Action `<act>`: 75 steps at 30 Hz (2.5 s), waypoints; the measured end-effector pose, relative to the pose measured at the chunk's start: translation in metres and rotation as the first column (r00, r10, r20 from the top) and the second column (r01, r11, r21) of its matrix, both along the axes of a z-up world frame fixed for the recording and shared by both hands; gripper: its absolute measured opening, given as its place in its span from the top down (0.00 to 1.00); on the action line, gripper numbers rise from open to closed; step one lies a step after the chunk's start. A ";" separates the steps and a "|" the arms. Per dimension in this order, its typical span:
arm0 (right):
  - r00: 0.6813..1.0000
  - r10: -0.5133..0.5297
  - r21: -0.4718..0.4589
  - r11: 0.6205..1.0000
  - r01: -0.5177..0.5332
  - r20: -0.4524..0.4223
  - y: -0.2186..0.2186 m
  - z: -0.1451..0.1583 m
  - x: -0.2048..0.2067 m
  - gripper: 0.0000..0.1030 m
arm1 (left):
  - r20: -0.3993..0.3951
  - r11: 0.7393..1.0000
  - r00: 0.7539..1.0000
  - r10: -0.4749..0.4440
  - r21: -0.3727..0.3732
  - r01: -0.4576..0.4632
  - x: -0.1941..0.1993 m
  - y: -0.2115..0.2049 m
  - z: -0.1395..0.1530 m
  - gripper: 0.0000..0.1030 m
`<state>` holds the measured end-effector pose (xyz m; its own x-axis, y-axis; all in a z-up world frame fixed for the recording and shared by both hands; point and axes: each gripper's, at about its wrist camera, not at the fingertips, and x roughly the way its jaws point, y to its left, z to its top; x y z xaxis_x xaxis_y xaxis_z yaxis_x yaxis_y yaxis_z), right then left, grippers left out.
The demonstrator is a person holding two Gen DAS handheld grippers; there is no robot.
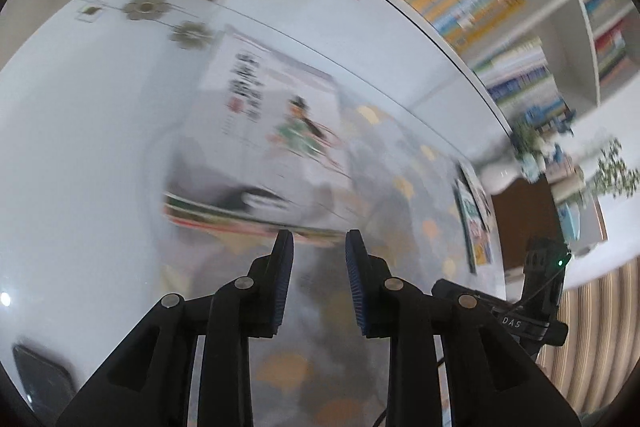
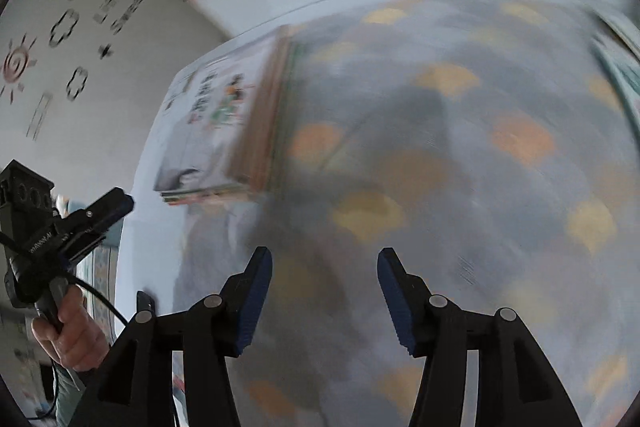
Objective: Organize books
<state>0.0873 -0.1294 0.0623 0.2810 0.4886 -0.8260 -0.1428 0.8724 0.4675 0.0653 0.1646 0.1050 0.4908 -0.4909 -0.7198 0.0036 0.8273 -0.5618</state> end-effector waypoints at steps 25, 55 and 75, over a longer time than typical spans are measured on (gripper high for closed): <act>0.933 -0.361 0.131 0.925 0.357 0.007 -0.343 0.023 -0.107 0.45 | 0.055 0.961 0.959 -0.278 0.029 0.277 -0.043 -0.311 0.060 0.59; 0.860 -0.482 -0.003 0.872 0.489 0.167 -0.481 -0.008 0.101 0.48 | -0.086 0.937 0.933 -0.349 -0.031 0.348 0.135 -0.508 -0.024 0.63; 0.929 -0.342 -0.147 0.921 0.362 0.141 -0.497 -0.054 0.214 0.55 | -0.154 0.940 0.937 -0.315 -0.187 0.285 0.212 -0.536 -0.082 0.70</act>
<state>0.3009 -0.6260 0.0084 0.5039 0.1989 -0.8406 0.1455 0.9397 0.3096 0.2775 -0.3711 0.0225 0.1734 -0.7106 -0.6819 0.1251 0.7026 -0.7005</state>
